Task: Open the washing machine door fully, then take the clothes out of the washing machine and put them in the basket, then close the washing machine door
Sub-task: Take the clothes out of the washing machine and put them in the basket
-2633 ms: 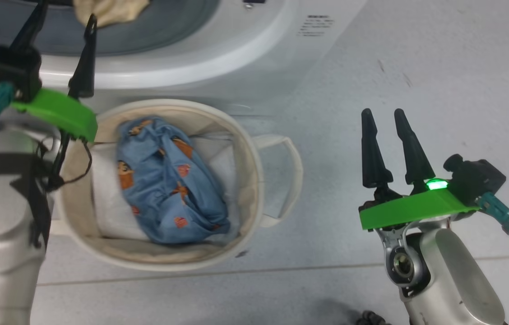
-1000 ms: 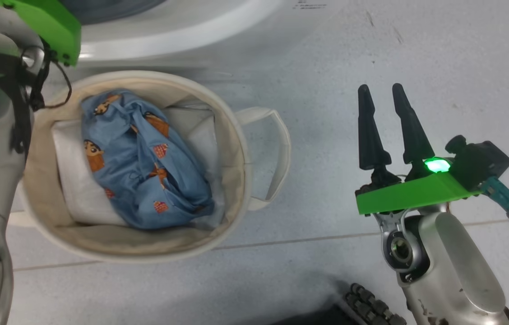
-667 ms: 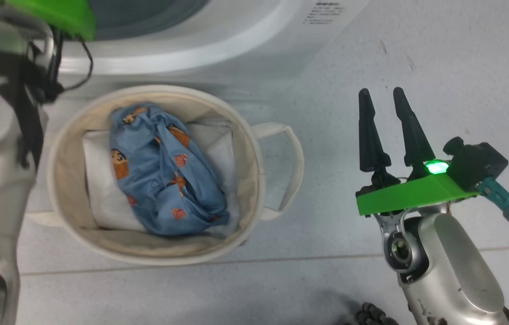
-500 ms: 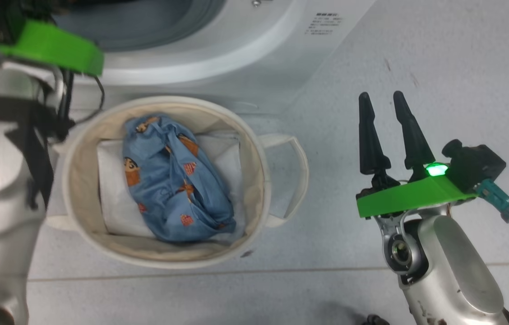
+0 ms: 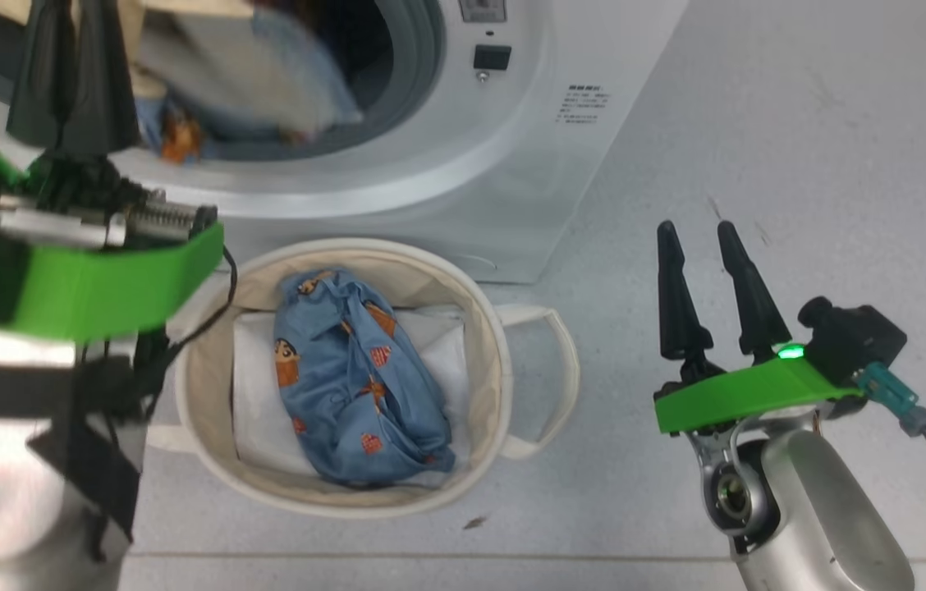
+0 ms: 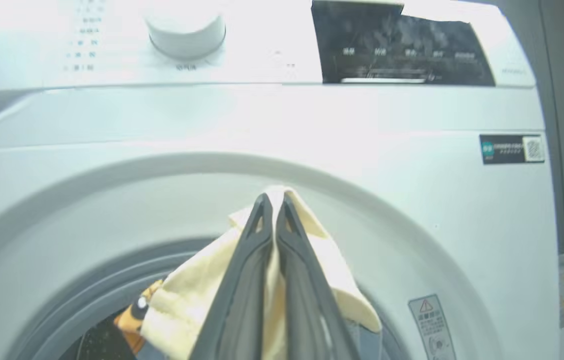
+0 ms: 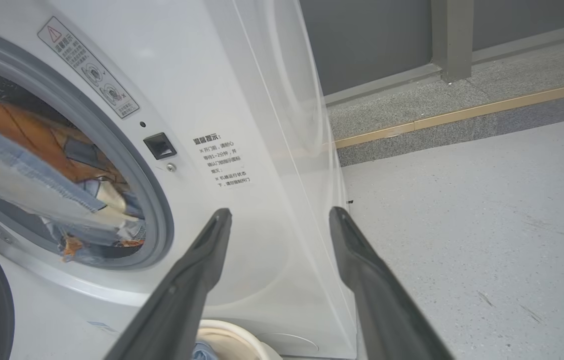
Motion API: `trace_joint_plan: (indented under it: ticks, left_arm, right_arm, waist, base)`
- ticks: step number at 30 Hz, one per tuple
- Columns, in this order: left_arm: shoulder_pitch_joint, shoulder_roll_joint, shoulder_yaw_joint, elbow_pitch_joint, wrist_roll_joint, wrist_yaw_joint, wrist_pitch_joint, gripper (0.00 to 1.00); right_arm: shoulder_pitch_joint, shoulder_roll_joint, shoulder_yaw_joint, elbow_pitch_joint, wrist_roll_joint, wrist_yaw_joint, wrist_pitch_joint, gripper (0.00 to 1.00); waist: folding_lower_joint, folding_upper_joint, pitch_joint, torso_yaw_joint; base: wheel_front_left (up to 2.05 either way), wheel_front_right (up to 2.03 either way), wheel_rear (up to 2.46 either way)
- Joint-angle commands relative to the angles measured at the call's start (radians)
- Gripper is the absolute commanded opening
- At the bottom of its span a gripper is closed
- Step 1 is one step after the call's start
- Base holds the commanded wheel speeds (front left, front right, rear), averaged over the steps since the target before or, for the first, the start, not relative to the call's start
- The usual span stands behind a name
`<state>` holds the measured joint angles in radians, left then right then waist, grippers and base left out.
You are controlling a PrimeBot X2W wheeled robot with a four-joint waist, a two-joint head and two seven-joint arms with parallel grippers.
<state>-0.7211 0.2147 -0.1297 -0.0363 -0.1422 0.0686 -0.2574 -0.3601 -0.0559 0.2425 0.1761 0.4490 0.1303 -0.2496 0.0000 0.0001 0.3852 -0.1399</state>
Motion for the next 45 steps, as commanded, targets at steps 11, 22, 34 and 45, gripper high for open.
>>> trace_joint_plan:
  ticks: [11,22,34,45]
  left_arm:
    - [0.099,-0.085,0.099,-0.427,0.062,-0.061,-0.004,0.00]
    - [0.150,-0.127,0.093,-0.544,0.091,-0.101,-0.004,0.00]
    - [0.137,-0.148,0.097,-0.628,0.095,-0.118,-0.004,0.00]
    - [0.166,-0.158,0.095,-0.592,0.090,-0.130,-0.004,0.00]
  right_arm:
    - [0.044,0.006,0.019,-0.006,-0.008,0.000,-0.012,1.00]
    - [0.055,0.006,0.022,0.003,-0.001,0.000,-0.012,1.00]
    - [0.054,0.006,0.024,0.010,-0.003,0.000,-0.012,1.00]
    - [0.059,0.006,0.029,0.017,-0.008,0.000,-0.012,1.00]
  waist:
    - [0.0000,-0.0001,-0.087,0.034]
    - [0.0000,-0.0001,-0.112,0.039]
    - [0.0000,-0.0001,-0.115,0.052]
    - [0.0000,-0.0001,-0.113,0.064]
  base:
    - [0.00,0.00,0.00]
    - [0.00,0.00,0.00]
    - [0.00,0.00,0.00]
    - [0.00,0.00,0.00]
